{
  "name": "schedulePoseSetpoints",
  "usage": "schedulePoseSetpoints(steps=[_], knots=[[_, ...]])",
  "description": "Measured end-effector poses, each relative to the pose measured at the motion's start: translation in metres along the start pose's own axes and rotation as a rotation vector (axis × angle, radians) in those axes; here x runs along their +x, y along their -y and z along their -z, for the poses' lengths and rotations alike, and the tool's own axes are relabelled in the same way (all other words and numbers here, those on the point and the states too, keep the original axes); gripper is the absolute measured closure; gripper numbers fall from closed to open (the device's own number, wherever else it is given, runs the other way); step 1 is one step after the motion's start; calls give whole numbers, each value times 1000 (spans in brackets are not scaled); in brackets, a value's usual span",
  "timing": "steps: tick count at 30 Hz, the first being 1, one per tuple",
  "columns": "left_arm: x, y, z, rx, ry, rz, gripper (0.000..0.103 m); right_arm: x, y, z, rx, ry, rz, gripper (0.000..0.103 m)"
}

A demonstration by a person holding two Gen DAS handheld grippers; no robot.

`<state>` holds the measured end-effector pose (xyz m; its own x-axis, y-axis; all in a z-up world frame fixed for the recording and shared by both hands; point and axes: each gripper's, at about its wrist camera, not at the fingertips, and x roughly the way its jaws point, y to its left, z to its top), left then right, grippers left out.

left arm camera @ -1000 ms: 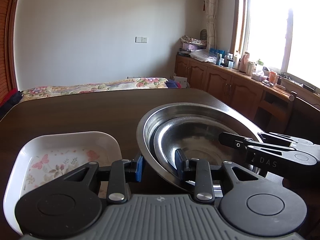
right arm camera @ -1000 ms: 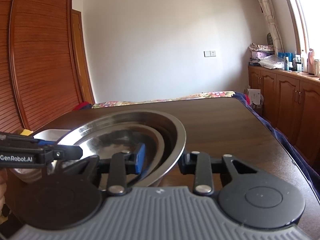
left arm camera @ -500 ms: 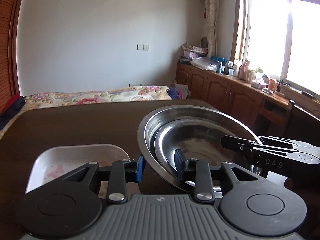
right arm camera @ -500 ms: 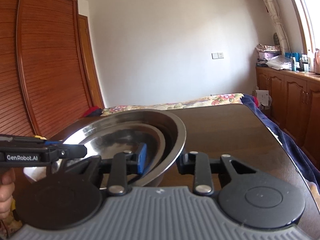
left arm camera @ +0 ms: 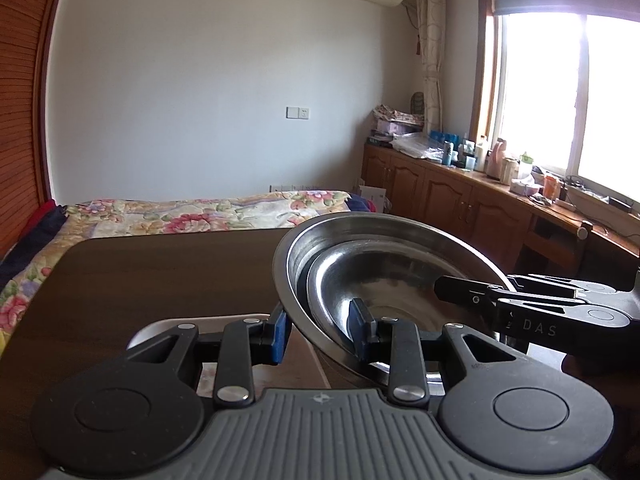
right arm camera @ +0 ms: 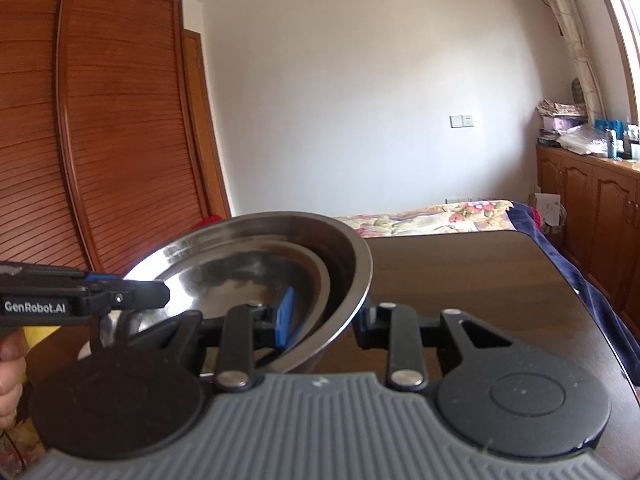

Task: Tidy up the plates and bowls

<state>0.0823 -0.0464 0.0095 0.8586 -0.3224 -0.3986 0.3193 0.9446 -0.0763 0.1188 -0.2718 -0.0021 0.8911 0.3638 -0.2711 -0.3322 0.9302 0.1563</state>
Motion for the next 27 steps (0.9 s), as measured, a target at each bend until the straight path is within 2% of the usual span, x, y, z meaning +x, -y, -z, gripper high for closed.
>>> schedulePoseSetpoints(steps=[7, 27], knots=[[-18, -21, -3, -13, 22, -37, 70, 8, -19, -5, -26, -3, -44, 70], [-30, -56, 6, -65, -4, -116, 70, 32, -59, -2, -64, -64, -118, 70]])
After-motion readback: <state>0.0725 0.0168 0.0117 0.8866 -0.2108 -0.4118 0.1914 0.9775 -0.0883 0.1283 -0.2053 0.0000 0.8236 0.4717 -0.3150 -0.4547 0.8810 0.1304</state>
